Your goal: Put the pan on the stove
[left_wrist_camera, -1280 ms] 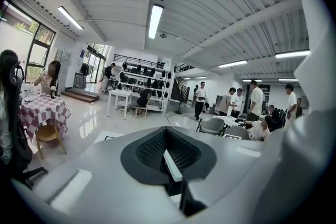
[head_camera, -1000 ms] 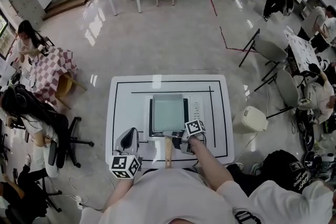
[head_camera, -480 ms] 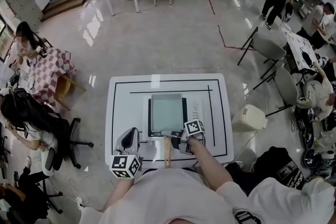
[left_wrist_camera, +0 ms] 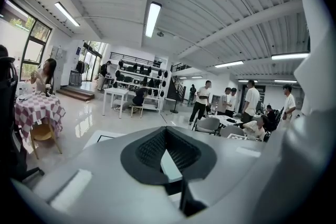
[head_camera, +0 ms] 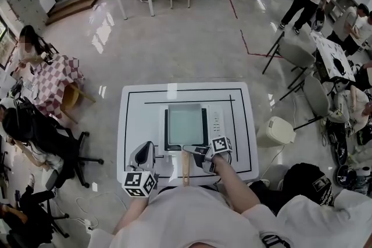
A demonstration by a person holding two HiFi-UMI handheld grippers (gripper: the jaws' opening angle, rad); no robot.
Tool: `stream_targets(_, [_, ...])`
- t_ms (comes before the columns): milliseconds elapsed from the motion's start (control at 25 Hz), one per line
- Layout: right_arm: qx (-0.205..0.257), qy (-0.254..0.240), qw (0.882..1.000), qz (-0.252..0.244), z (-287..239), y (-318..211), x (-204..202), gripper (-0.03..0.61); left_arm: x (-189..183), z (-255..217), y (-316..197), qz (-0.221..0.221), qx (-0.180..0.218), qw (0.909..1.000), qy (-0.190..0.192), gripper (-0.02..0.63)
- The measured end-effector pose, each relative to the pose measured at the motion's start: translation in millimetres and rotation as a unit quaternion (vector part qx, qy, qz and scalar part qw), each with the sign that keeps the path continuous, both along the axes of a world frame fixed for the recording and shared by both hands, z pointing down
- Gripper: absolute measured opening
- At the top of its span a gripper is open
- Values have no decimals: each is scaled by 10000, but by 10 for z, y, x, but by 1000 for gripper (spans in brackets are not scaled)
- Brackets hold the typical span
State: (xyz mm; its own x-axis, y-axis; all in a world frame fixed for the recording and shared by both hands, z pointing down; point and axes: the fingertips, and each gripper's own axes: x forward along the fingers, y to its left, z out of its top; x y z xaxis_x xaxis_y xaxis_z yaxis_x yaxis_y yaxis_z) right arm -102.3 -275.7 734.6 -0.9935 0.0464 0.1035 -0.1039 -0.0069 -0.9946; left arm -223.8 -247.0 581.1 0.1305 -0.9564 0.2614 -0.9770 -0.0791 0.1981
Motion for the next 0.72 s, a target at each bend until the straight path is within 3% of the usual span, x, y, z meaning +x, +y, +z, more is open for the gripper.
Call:
stream_targets(320, [459,393,9977,298,-92,154,374,232,27,-23,103,49,42,10000,-23,11])
stream_targets(480, [1061,803,9897,523,-221,177,602,232,46,-63,150,91,121,9999,-56,11])
stream_targets(600, [1962,1281,9701,629,-422,164,716,230,47,-115,209,105,169,9998,-75,10])
stream_targets(720, [3067,1725,9309,985,-732,60,810,138,77,-138,272,117,199,9997,-81,10])
